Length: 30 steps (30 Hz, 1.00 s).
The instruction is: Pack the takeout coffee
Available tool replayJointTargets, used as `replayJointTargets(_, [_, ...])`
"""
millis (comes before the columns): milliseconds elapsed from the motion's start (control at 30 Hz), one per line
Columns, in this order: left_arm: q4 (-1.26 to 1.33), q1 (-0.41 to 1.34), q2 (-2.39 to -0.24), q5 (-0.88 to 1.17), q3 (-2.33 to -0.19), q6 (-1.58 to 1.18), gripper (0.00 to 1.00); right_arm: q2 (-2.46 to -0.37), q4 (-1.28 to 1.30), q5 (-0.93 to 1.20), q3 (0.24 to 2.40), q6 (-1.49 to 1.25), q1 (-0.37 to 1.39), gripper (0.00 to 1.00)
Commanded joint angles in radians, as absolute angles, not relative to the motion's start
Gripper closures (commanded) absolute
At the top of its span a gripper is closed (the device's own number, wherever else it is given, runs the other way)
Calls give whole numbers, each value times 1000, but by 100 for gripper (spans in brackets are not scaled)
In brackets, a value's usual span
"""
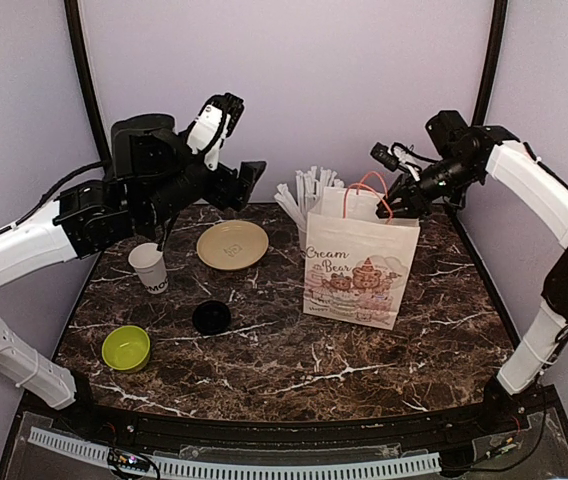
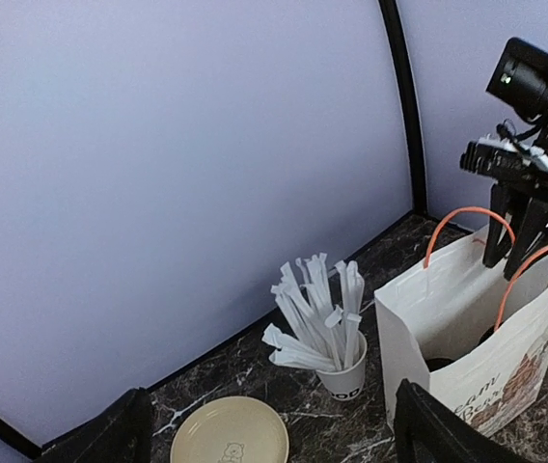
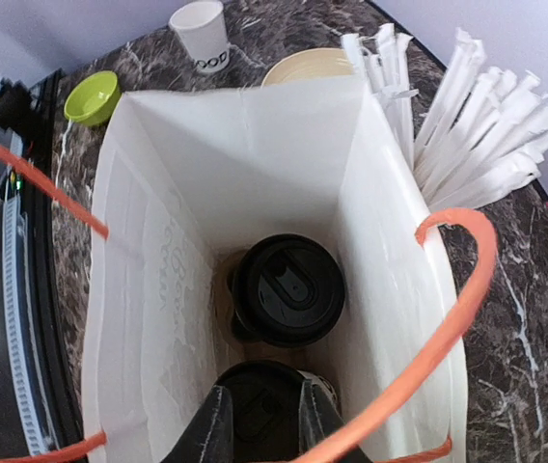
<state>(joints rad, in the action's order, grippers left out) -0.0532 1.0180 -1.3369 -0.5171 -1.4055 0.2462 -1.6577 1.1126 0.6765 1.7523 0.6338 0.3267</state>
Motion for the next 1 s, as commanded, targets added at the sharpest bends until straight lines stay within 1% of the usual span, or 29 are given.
replayJointTargets(0, [-194, 940, -1409, -472, -1498, 57, 14, -1650, 1077, 650, 1839, 586, 309, 65])
replayJointTargets(100, [-284, 848, -1464, -311, -1553, -89, 21, -1624, 1084, 659, 1863, 578, 281, 51])
replayJointTargets(167, [-277, 806, -1503, -214, -1564, -143, 25, -1597, 1084, 670, 1856, 577, 269, 44])
replayJointTargets(233, [-269, 774, -1548, -150, -1582, -180, 28, -1572, 1089, 672, 1848, 578, 265, 40])
replayJointTargets(400, [-257, 715, -1677, -21, -1640, -247, 33, -1494, 1070, 650, 1805, 548, 220, 38])
replayJointTargets(533, [-250, 675, -1761, 43, -1690, -298, 44, -1418, 950, 617, 1683, 467, 126, 37])
replayJointTargets(633, [-237, 657, -1821, 69, -1713, -323, 51, -1383, 888, 637, 1596, 413, 59, 37])
replayJointTargets(733, [-227, 636, -1858, 85, -1730, -344, 56, -1358, 835, 643, 1507, 381, 24, 37])
replayJointTargets(767, [-227, 633, -1873, 81, -1733, -346, 60, -1352, 822, 644, 1487, 377, 17, 37])
replayJointTargets(800, [-227, 626, -1885, 77, -1737, -350, 63, -1346, 812, 645, 1471, 373, 13, 38])
replayJointTargets(967, [-181, 595, -1915, 162, -1732, -359, 64, -1340, 787, 644, 1430, 364, 9, 38])
